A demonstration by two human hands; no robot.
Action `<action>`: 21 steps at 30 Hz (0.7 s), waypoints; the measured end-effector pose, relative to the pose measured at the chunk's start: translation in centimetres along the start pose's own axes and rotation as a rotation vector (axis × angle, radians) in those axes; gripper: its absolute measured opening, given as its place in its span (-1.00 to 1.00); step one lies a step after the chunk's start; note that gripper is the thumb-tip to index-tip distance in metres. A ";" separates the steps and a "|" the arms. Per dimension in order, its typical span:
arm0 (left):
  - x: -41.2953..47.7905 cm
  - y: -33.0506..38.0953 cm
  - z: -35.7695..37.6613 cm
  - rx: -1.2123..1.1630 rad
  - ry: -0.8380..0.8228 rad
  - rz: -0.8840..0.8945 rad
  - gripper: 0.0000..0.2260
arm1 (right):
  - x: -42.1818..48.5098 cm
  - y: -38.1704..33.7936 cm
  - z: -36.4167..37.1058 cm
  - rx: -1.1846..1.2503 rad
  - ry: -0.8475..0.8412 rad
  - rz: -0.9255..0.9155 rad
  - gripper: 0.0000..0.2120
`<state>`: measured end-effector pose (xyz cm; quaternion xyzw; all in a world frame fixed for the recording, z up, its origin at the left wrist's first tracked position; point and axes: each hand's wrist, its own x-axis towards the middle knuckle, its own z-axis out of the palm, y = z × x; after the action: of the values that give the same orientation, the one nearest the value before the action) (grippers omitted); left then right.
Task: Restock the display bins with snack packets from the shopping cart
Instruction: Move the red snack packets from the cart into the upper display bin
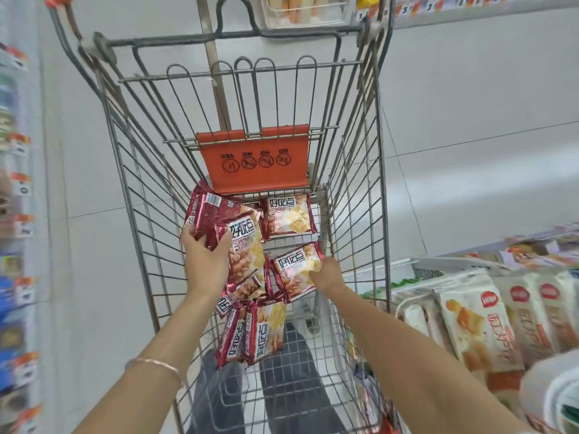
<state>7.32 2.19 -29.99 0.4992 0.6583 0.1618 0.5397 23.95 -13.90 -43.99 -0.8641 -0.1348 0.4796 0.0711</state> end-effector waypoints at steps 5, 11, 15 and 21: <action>-0.3 -2.6 -1.0 0.028 0.058 -0.038 -0.69 | 3.0 0.4 1.8 -0.031 -0.073 0.069 -0.13; -0.8 -4.9 -1.8 -0.032 0.070 -0.087 -0.63 | 4.0 0.6 2.6 -0.187 -0.084 0.101 -0.03; -1.6 -5.5 -2.2 0.004 0.075 -0.090 -0.67 | 2.0 -0.5 0.9 0.016 -0.072 0.051 -0.06; -3.0 -4.1 -3.3 0.049 0.053 -0.101 -0.55 | -4.5 -2.8 -5.1 0.378 -0.141 -0.196 -0.24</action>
<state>2.19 -1.09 -30.25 0.4739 0.7005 0.1314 0.5172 25.53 -12.52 -36.96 -0.7824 -0.1305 0.5465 0.2686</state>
